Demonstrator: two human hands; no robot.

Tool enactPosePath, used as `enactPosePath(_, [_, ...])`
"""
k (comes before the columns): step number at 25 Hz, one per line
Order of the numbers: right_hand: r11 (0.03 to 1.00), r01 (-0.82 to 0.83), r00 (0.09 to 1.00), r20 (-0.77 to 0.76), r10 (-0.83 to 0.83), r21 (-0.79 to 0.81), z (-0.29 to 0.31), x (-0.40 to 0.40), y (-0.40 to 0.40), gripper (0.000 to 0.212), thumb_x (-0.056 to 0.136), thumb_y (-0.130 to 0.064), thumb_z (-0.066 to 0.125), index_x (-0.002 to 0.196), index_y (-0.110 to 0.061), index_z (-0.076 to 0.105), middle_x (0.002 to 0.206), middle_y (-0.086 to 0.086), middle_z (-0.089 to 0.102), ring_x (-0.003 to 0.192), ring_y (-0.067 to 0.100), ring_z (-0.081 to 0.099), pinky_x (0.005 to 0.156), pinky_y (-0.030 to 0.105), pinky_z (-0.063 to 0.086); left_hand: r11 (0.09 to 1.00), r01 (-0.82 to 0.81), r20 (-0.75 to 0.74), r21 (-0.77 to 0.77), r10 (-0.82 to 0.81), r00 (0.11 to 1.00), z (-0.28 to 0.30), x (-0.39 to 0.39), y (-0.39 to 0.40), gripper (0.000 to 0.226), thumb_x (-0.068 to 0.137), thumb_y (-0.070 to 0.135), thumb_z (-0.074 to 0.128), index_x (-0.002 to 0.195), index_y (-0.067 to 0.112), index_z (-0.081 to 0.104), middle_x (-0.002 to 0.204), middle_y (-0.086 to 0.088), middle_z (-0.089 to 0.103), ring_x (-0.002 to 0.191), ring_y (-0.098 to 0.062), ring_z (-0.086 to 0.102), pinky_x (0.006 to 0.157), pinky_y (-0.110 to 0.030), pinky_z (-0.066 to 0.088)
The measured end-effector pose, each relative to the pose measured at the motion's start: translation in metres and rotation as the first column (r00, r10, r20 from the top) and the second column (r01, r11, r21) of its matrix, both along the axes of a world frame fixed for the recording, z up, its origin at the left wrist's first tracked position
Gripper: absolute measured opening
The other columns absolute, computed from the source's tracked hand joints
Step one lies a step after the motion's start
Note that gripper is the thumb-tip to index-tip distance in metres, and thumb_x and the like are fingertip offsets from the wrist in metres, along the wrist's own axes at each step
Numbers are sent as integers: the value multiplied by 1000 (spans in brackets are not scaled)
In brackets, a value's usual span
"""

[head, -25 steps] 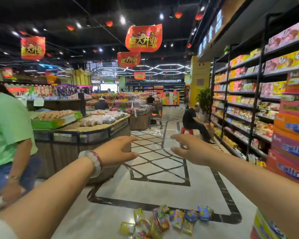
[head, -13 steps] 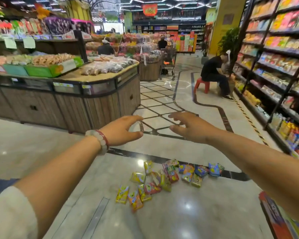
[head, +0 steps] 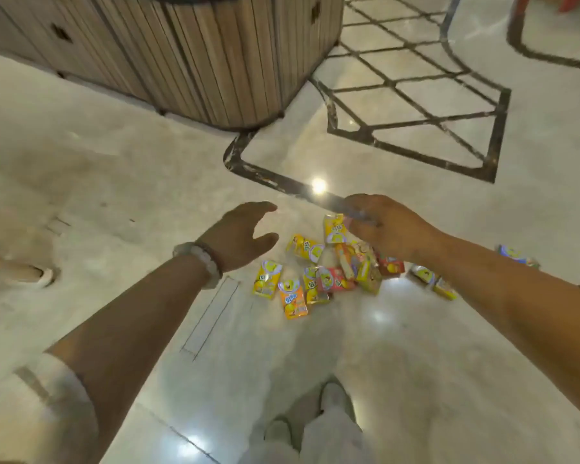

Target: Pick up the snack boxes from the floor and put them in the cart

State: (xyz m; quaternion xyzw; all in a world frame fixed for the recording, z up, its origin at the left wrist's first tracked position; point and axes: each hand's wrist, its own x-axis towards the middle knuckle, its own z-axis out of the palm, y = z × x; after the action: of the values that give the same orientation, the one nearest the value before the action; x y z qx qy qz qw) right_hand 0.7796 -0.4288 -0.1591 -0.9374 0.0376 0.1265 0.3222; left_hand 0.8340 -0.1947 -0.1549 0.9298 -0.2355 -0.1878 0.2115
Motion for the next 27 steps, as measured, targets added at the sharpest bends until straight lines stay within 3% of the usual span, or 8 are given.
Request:
enactPosePath(7, [994,76,989,-131,-66,73,-243,68,31,40,95,-27,52,134,-17,49,130,7,54,112,19,52,81,17,31,988,-137,-161,65,146,976,-234,72,28,53,92,19,55,141,13,36,147,-7,36,132,-20,36,100,-20,26])
enactPosePath(10, [997,43,984,-175,-31,63,-371,80,48,36,94,-22,55,128,-13,54,111,2,59,109,21,54,86,23,35,982,-167,-197,85,181,964,-365,90,44,57,91,20,57,142,13,33,148,-7,35,134,-21,35,103,-20,24])
enactPosePath(12, [1000,-9,984,-176,12,21,-455,84,54,29,92,-16,56,119,-6,58,89,-3,57,91,20,53,82,26,39,974,-201,-217,100,219,951,-449,100,50,64,90,29,57,144,11,28,150,-9,32,137,-21,32,106,-21,21])
enactPosePath(14, [998,-55,973,-228,45,-40,-533,97,61,32,92,-17,54,121,-2,55,102,7,61,98,26,54,89,34,42,965,-245,-202,88,259,945,-524,114,50,85,73,55,43,144,10,30,149,-10,34,137,-22,32,105,-21,21])
enactPosePath(17, [996,-52,971,-235,34,-75,-624,112,67,35,89,-25,56,121,-10,55,116,12,60,111,29,53,85,31,41,951,-301,-203,67,308,929,-614,139,46,100,53,61,27,141,14,37,147,-9,37,138,-22,30,104,-22,21])
enactPosePath(21, [993,-85,966,-249,62,-83,-681,105,83,53,92,-26,52,140,-8,34,139,10,38,132,27,34,97,26,29,932,-334,-200,139,357,912,-695,154,43,64,89,33,55,146,25,26,156,-10,17,143,-25,17,109,-27,19])
enactPosePath(24, [996,-19,970,-245,-4,-91,-683,89,94,74,90,-30,56,147,-6,17,146,10,30,135,25,30,103,24,27,919,-341,-167,196,374,912,-714,140,40,79,84,34,64,148,31,17,156,-9,13,136,-34,30,107,-39,30])
enactPosePath(27, [984,-29,955,-297,-25,-177,-683,92,106,93,89,-43,58,150,-6,-1,155,10,17,137,25,26,106,28,29,884,-439,-153,163,462,874,-729,135,48,106,69,45,75,149,31,6,146,-12,33,128,-38,38,104,-46,35])
